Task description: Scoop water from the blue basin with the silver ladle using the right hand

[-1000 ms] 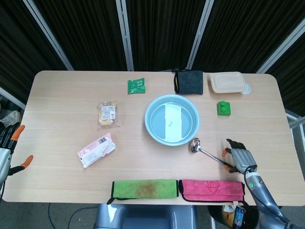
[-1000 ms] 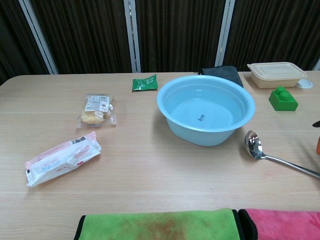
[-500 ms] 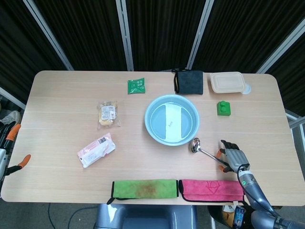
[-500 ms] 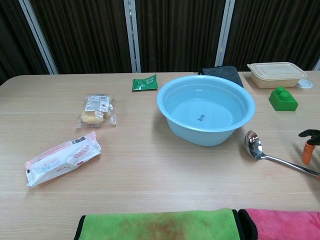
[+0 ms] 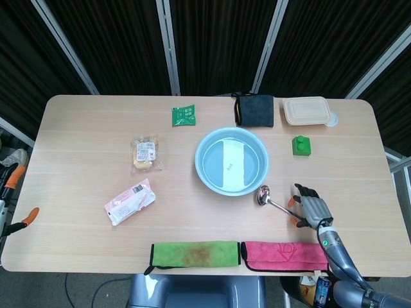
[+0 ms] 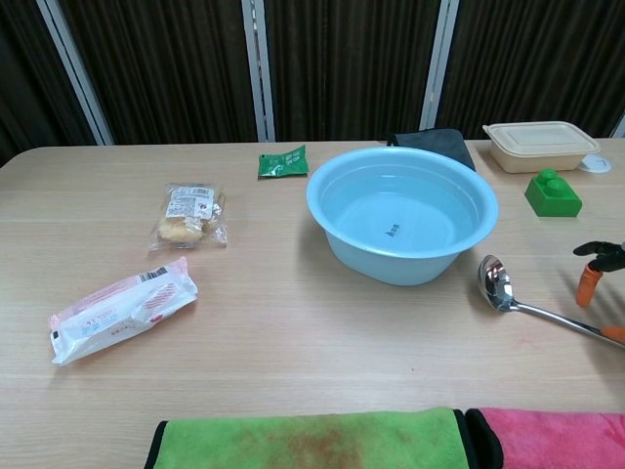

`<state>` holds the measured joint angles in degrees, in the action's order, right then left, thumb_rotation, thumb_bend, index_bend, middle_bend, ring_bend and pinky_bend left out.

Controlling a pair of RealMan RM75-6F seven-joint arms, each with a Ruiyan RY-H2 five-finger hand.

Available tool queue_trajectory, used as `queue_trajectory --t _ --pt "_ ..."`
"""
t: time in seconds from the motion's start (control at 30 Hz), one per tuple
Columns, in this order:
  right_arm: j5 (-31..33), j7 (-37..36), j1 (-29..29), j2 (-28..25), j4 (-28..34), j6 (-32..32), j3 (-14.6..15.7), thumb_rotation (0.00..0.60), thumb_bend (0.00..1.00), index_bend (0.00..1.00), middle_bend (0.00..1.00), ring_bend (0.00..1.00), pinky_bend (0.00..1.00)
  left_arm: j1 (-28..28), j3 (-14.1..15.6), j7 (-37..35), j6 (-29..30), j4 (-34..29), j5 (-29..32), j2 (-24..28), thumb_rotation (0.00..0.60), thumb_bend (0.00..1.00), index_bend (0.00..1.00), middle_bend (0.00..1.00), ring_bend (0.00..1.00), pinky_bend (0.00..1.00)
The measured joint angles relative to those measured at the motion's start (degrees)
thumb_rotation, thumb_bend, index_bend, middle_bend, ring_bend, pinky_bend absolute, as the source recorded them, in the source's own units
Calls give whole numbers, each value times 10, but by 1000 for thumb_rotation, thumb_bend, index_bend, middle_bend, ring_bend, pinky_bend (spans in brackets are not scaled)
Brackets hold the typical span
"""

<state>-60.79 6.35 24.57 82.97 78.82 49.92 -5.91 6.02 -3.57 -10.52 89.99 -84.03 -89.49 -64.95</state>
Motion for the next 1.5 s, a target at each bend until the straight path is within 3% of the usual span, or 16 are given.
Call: queue_trajectory --t 0.8,1.5 --pt "-46 -84 -15 48 -114 6 7 600 286 418 0 0 0 -1 -4 13 4 2 5 -5 600 259 0 0 0 0" --pt "-59 -94 -25 58 -114 2 14 600 288 424 0 0 0 1 0 7 6 2 -6 -4 600 259 0 0 0 0"
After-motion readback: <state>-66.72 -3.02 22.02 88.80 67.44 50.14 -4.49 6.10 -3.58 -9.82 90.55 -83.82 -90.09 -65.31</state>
